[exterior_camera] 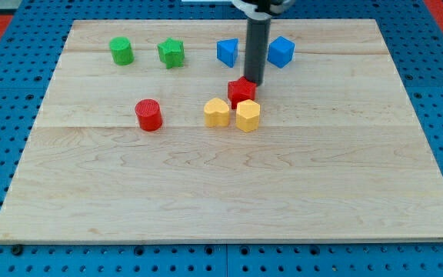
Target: Move the yellow blocks in vertical line below the red star
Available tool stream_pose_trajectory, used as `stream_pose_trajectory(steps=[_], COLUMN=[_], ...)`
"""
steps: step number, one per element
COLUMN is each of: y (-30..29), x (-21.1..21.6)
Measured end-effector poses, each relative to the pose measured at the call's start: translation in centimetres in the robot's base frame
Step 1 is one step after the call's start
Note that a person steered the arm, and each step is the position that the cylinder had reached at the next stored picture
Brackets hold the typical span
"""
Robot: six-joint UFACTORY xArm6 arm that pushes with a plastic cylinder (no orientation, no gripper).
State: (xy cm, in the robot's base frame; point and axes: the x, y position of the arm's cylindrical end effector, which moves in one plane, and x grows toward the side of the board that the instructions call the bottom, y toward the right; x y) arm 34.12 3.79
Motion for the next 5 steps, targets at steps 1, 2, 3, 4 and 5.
stream_pose_trajectory(steps=[1, 2, 3, 4, 5], y=[0.6, -2.3, -3.7, -4.0, -6.8], x=[-2.7, -1.6, -0.4, -0.2, 0.8])
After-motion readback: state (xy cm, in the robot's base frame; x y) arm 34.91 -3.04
